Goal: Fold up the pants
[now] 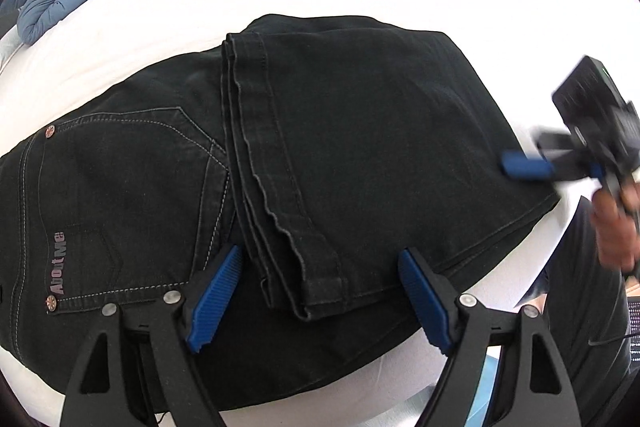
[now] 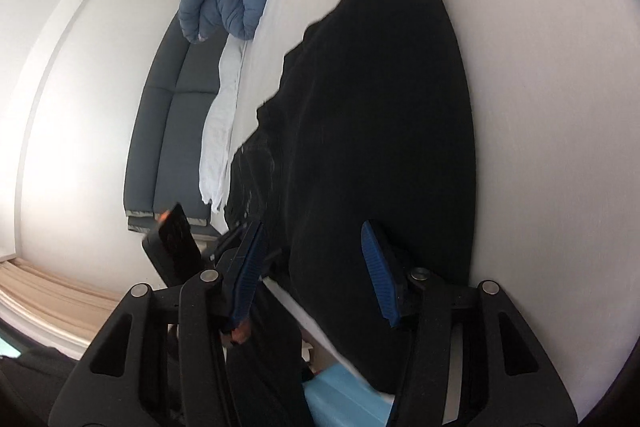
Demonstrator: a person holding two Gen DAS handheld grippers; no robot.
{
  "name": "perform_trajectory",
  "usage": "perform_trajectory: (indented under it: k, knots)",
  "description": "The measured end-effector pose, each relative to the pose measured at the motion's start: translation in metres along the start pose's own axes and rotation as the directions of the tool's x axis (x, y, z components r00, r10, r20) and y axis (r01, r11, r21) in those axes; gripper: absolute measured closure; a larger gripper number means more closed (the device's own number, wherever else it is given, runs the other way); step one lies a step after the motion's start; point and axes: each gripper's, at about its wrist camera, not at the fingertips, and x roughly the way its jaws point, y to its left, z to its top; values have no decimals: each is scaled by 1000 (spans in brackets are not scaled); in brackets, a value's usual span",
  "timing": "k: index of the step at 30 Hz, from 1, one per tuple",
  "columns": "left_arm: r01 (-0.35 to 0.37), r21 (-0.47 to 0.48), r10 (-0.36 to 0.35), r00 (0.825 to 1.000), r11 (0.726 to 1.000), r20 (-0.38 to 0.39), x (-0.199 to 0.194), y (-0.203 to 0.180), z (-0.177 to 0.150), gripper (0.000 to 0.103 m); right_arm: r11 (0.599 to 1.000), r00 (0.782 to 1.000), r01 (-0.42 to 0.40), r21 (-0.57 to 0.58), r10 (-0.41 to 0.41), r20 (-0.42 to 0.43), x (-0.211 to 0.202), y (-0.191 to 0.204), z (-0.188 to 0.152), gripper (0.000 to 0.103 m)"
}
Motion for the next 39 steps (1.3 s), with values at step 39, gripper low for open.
perform_trajectory:
  k: [39]
  knots:
    - [649,-726,41,739,227,673,-99,242,-207,0,983,976,-180,28,175,126,85,143,16,39]
